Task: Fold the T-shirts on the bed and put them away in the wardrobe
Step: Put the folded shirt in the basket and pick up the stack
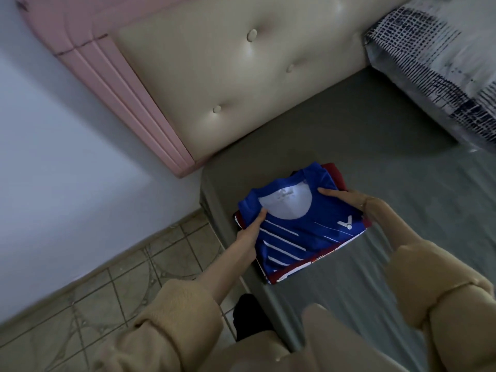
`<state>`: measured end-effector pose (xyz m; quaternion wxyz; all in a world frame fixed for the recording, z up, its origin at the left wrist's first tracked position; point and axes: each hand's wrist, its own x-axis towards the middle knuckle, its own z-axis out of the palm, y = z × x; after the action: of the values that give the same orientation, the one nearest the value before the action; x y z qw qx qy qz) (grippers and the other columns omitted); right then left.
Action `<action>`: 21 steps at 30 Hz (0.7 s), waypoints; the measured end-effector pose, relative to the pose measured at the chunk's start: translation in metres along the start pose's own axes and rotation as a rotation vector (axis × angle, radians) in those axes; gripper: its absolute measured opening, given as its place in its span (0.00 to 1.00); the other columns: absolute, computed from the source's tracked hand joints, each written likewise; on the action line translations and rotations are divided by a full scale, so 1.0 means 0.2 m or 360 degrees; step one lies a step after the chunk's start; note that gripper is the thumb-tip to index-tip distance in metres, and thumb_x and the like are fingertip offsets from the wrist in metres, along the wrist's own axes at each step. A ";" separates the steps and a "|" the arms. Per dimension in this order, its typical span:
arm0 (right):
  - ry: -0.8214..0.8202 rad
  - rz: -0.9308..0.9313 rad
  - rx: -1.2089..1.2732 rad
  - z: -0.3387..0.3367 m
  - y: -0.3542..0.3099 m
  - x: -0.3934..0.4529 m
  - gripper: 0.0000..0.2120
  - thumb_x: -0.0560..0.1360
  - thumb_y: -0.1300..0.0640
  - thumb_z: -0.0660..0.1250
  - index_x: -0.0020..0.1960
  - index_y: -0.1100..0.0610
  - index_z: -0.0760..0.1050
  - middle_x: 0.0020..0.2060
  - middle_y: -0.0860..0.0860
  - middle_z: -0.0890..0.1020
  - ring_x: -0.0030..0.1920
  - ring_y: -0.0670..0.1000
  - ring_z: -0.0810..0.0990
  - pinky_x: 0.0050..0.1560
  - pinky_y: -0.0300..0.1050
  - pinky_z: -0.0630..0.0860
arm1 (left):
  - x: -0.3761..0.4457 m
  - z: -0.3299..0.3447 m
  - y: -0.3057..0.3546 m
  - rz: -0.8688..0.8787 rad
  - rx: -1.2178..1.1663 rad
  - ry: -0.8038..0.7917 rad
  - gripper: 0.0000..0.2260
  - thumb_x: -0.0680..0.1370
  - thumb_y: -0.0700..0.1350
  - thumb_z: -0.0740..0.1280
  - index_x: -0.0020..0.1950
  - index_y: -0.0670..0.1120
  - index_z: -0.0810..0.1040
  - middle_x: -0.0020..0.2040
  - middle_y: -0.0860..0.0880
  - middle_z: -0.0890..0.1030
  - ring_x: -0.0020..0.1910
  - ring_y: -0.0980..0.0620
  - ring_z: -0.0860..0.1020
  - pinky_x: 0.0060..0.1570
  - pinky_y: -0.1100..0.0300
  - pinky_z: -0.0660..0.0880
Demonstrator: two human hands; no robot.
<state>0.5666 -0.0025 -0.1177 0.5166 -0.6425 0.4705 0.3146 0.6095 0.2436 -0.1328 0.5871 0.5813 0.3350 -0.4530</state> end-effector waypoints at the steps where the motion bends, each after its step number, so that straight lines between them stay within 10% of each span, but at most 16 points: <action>1: -0.0036 0.0003 0.0000 0.00 -0.02 -0.03 0.49 0.46 0.31 0.74 0.60 0.56 0.72 0.52 0.58 0.82 0.50 0.60 0.81 0.57 0.56 0.77 | -0.01 -0.01 0.01 0.0017 0.0004 -0.0016 0.36 0.67 0.60 0.74 0.69 0.44 0.70 0.61 0.44 0.79 0.55 0.45 0.79 0.50 0.52 0.78; 11: -0.0002 -0.0216 -0.0084 0.21 -0.28 -0.40 0.33 0.68 0.37 0.68 0.63 0.59 0.71 0.54 0.59 0.81 0.52 0.59 0.80 0.59 0.54 0.76 | -0.33 -0.29 0.25 0.0166 0.0011 0.0043 0.34 0.69 0.61 0.70 0.66 0.41 0.70 0.60 0.41 0.78 0.56 0.41 0.78 0.52 0.48 0.76; 16: -0.0039 -0.0382 -0.0165 0.47 -0.46 -0.67 0.31 0.71 0.38 0.66 0.61 0.63 0.73 0.42 0.55 0.82 0.41 0.54 0.81 0.40 0.44 0.77 | -0.58 -0.59 0.36 0.0280 0.0021 0.0077 0.32 0.75 0.62 0.61 0.69 0.39 0.67 0.64 0.38 0.75 0.52 0.43 0.78 0.50 0.53 0.72; 21: -0.0104 -0.0572 -0.0399 0.91 -0.69 -1.01 0.34 0.70 0.37 0.66 0.63 0.64 0.70 0.53 0.59 0.80 0.50 0.58 0.80 0.54 0.50 0.77 | -0.86 -1.09 0.39 0.0426 -0.0193 0.0145 0.34 0.73 0.64 0.63 0.65 0.37 0.71 0.54 0.40 0.80 0.42 0.45 0.78 0.42 0.54 0.77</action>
<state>0.6381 0.2327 0.0644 0.4955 -0.7646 0.2886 0.2943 0.6489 0.4769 0.0327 0.6605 0.6041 0.3076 -0.3227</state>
